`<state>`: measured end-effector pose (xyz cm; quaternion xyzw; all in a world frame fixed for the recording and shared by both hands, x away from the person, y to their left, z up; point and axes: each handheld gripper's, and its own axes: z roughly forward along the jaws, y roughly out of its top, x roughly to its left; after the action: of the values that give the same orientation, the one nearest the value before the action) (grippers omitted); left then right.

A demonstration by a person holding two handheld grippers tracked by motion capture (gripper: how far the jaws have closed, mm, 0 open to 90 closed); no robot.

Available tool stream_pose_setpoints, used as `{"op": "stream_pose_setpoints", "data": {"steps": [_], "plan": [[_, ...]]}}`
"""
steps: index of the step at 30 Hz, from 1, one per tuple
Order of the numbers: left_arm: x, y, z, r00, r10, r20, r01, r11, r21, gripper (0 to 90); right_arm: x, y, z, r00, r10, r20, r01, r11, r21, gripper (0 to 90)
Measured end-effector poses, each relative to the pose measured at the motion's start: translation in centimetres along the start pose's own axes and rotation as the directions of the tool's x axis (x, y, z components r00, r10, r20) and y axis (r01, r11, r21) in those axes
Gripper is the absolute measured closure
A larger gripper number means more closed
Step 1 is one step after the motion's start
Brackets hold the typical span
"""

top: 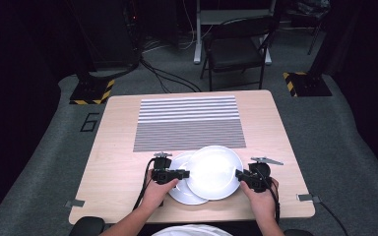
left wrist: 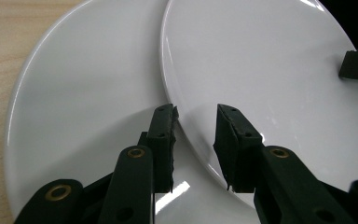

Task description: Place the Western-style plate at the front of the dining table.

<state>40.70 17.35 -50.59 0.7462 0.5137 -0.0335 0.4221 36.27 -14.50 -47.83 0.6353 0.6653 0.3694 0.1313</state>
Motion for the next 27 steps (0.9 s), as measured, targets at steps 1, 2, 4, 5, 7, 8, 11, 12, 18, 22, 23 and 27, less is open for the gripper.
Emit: {"op": "stream_pose_setpoints", "data": {"steps": [1, 2, 4, 5, 7, 8, 11, 12, 18, 22, 23, 27], "plan": [[0.0, 0.0, -0.1, 0.9999, 0.013, -0.004, -0.013, 0.9999, 0.001, 67.5, 0.0, -0.1, 0.1, 0.9999, 0.013, -0.003, -0.013, 1.0, 0.008, 69.0], [-0.1, -0.1, -0.1, 1.0, -0.001, -0.008, 0.0, 1.0, -0.008, 67.6, -0.2, -0.2, 0.2, 0.9998, 0.02, -0.009, -0.02, 1.0, 0.012, 68.8], [-0.1, -0.1, -0.2, 0.9999, 0.008, -0.007, -0.008, 0.9999, -0.011, 67.1, -0.4, -0.3, 0.3, 0.9993, 0.034, -0.017, -0.033, 0.999, 0.014, 68.7], [-0.2, -0.1, -0.3, 0.9999, 0.008, -0.009, -0.008, 0.9999, -0.014, 66.8, -0.4, -0.4, 0.3, 0.9992, 0.038, -0.014, -0.038, 0.999, 0.013, 68.4], [-0.3, -0.2, -0.3, 0.9999, 0.013, -0.011, -0.013, 0.9998, -0.013, 66.3, -0.4, -0.4, 0.3, 0.9992, 0.037, -0.013, -0.037, 0.999, 0.012, 68.2], [-0.4, -0.2, -0.4, 0.9999, 0.006, -0.014, -0.007, 0.9998, -0.017, 65.5, -0.3, -0.5, 0.4, 0.9991, 0.04, -0.013, -0.04, 0.999, 0.013, 67.7], [-0.8, -0.4, -0.2, 0.9998, 0.015, -0.009, -0.015, 0.9998, -0.015, 63.5, -0.2, -0.8, 0.5, 0.9994, 0.034, -0.004, -0.034, 0.999, 0.013, 65.1], [-0.8, -0.4, -0.2, 0.9998, 0.015, -0.009, -0.015, 0.9998, -0.015, 63.1, -0.2, -0.8, 0.5, 0.9994, 0.034, -0.004, -0.034, 0.999, 0.013, 65.1], [-1.7, -0.6, -0.3, 0.9986, 0.038, -0.037, -0.038, 0.9991, -0.02, 61.7, 0.3, -1.3, 0.7, 0.9998, 0.021, 0.002, -0.021, 1.0, 0.02, 59.1], [-1.8, -0.6, -0.4, 0.9977, 0.051, -0.045, -0.052, 0.9985, -0.02, 61.5, 0.5, -1.6, 0.8, 0.9998, 0.02, -0.003, -0.02, 0.999, 0.026, 55.6], [-1.8, -0.6, -0.4, 0.9974, 0.054, -0.047, -0.055, 0.9983, -0.019, 61.5, 0.5, -1.7, 0.8, 0.9998, 0.02, -0.005, -0.02, 0.999, 0.026, 55.5], [-1.9, -0.7, -0.3, 0.9974, 0.052, -0.05, -0.053, 0.9985, -0.017, 60.7, 0.6, -1.7, 0.8, 0.9997, 0.023, -0.006, -0.022, 0.999, 0.029, 54.5]]}}
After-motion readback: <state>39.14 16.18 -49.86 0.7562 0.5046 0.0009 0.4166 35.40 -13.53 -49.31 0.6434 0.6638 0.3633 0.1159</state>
